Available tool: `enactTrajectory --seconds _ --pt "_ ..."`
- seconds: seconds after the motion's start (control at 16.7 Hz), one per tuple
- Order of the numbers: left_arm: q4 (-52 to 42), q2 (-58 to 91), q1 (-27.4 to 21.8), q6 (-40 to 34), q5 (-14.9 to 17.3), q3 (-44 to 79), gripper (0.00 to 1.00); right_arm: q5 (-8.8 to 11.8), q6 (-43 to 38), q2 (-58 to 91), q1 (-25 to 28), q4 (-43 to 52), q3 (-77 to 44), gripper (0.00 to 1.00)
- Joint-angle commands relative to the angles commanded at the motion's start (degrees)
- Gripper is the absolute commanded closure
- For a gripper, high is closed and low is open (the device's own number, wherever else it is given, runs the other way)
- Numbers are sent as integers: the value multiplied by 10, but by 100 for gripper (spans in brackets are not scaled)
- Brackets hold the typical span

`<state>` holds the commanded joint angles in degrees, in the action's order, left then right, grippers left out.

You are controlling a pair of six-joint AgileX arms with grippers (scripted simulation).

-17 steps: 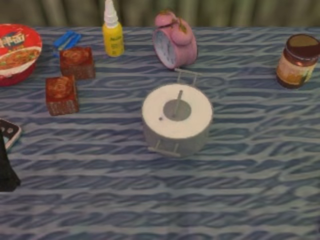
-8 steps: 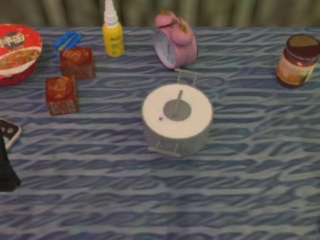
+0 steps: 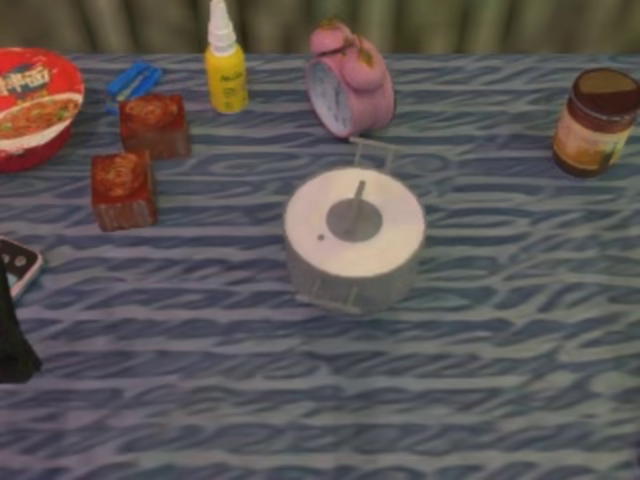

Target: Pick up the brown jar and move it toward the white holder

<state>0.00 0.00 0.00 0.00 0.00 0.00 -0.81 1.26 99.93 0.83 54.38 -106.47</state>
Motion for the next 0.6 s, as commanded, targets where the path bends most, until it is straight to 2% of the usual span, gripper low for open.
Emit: enactTrajectory --seconds 0.36,0.6 --pt "0 0 0 0 0 0 0 2 11 326 2 173 -336 0" --pt "0 0 0 0 0 0 0 6 18 490 4 258 -498 0"
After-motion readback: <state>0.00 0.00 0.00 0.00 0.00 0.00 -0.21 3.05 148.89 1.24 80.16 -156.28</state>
